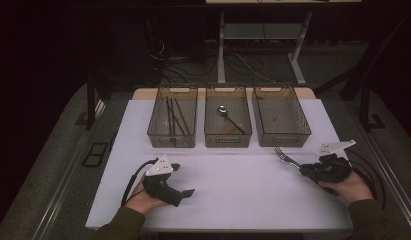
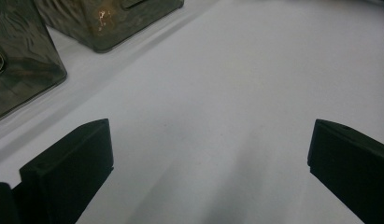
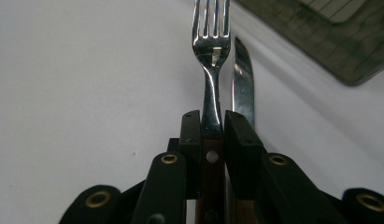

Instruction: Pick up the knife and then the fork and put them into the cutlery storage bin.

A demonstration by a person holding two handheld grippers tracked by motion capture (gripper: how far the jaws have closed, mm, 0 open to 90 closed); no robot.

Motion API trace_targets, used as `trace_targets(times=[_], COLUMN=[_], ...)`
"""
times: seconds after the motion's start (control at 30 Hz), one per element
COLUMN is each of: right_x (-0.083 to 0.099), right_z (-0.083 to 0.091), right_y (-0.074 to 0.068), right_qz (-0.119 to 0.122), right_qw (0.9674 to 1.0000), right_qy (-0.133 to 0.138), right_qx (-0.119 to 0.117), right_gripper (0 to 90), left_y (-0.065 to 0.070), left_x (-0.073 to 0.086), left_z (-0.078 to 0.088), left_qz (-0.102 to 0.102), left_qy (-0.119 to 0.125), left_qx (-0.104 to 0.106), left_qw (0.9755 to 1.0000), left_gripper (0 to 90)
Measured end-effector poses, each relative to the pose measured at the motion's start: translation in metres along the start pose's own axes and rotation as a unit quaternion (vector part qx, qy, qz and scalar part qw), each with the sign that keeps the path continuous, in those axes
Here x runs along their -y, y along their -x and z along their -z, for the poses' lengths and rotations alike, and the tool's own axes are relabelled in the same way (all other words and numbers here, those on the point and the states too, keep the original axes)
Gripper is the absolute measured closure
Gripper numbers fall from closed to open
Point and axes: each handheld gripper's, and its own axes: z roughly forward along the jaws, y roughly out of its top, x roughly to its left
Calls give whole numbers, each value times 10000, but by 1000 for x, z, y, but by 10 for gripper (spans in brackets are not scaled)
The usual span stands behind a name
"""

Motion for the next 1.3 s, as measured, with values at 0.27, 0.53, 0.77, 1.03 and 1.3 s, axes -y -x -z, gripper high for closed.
trace_targets(times=[0.27,0.53,0.77,1.03,1.3], right_x=[-12,-24,-39,-67,-96], right_z=[15,27,30,35,33], right_y=[2,3,3,14,30], right_qz=[-69,-171,-254,-209,-305], right_qw=[9993,9973,9962,9960,9951], right_qy=[366,710,833,854,890], right_qx=[-63,-44,5,168,293], right_gripper=[778,777,777,777,776], left_y=[1,1,1,0,1], left_x=[0,0,0,0,0], left_z=[0,-1,-1,-1,-1], left_qz=[11,14,51,61,41], left_qy=[7,11,42,47,55], left_qx=[14,20,6,20,27], left_qw=[10000,10000,10000,10000,10000], left_gripper=[0,0,0,0,0])
